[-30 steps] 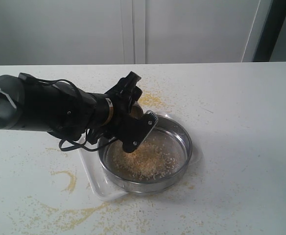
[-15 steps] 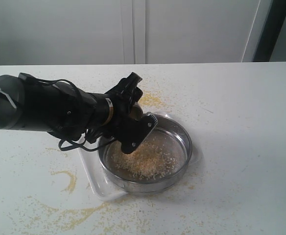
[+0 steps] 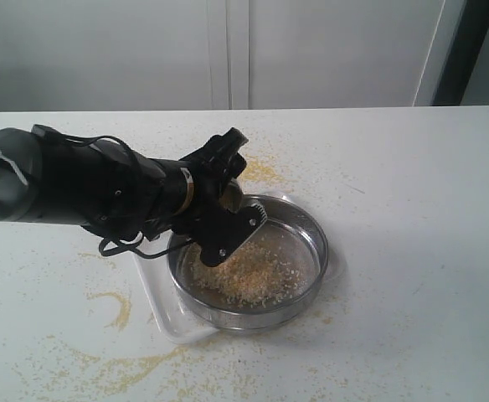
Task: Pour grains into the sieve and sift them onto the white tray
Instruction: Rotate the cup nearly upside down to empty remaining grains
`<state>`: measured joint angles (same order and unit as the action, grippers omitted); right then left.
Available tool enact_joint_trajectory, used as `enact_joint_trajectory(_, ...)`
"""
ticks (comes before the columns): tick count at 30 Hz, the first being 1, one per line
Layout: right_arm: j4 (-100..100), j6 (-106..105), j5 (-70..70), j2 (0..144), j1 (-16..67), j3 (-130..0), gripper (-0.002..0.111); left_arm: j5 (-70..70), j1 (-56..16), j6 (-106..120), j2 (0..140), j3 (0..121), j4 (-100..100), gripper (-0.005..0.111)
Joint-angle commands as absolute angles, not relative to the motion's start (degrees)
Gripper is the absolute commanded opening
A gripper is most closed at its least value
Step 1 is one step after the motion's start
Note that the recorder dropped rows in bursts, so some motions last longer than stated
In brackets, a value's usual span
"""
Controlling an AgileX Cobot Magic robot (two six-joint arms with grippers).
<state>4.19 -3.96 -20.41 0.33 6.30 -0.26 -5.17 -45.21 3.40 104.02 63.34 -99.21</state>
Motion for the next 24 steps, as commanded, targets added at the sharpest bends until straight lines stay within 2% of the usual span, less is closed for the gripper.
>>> enact_joint_trajectory(1,4.5,-4.2,-20.1,0.0,5.8,0.0,0.000,-5.6,-45.3,5.3,103.4,63.7,-99.9,0.000)
enact_joint_trajectory(21,4.5,-4.2,-20.1,0.0,5.8,0.0,0.000,-7.4,-45.1,8.3,104.8,64.8,-99.9,0.000)
enact_joint_trajectory(24,4.5,-4.2,-20.1,0.0,5.8,0.0,0.000,-10.4,-47.4,11.0,105.1,64.6,-99.9,0.000)
